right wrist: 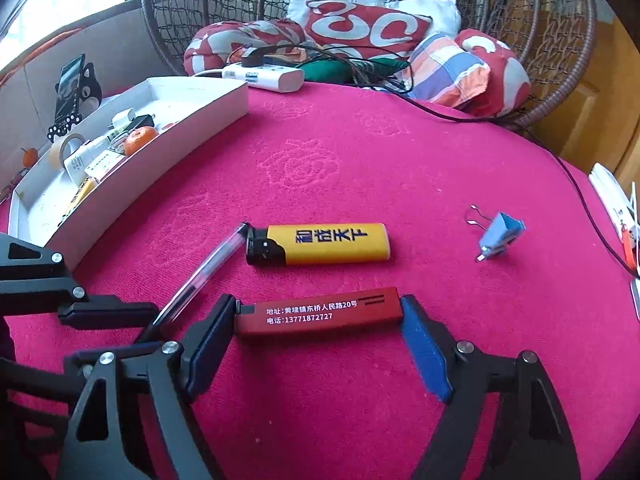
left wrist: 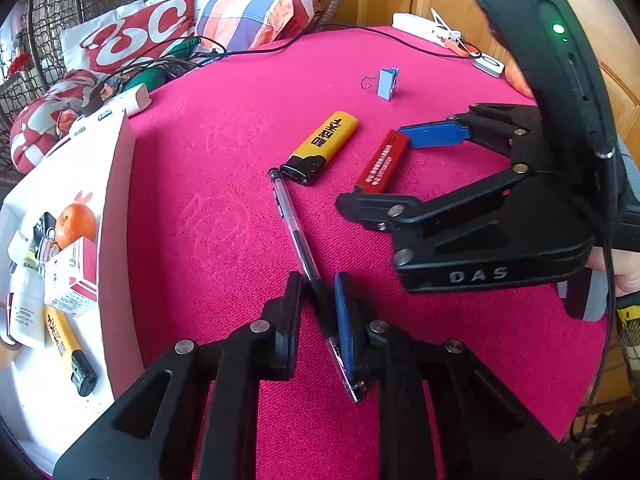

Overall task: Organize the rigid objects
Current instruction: 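Grasp the black pen with the left gripper while the right grasps the red lighter, then carry the black pen with the left gripper while the right carries the red lighter to the tray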

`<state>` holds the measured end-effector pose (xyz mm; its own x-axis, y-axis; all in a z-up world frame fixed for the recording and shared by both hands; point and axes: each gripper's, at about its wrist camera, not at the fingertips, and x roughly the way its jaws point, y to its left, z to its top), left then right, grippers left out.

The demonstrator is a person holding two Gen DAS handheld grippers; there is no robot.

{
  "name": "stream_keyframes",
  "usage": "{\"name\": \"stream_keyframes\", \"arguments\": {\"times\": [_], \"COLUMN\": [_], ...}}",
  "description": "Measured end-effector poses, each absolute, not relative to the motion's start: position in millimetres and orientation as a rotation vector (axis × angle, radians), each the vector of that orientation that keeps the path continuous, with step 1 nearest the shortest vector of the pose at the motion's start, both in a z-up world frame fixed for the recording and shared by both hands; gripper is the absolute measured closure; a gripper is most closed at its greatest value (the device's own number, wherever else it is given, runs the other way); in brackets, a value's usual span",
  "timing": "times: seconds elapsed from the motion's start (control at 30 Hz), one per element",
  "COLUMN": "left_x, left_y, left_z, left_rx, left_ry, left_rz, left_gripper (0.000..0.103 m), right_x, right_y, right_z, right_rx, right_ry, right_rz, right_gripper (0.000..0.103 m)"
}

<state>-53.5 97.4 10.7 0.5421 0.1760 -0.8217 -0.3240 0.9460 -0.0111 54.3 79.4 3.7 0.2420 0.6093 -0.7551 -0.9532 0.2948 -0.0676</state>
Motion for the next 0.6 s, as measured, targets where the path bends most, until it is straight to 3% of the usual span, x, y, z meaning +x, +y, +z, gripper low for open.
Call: {"name": "stream_keyframes", "arguments": {"times": [0.23,0.6], "left_x": [-59.9,-79.6], "left_y": [91.9,86.8], "left_z": [15.3,51.3], "left_rx": [-0.18,-0.166], "left_ry": [0.911,0.763], "left_rz": [0.318,0.344], "left_gripper": [0.092,0.094], "right_x": [83.2,79.3], "right_y": [27.1,-22.1], "right_z": [16.2,52.4], "right_rx": [-0.298,-0.054], "right_ry": [0.752,0.662], "right_rz": [1.09,1.079], "right_gripper": [0.022,0.022]}}
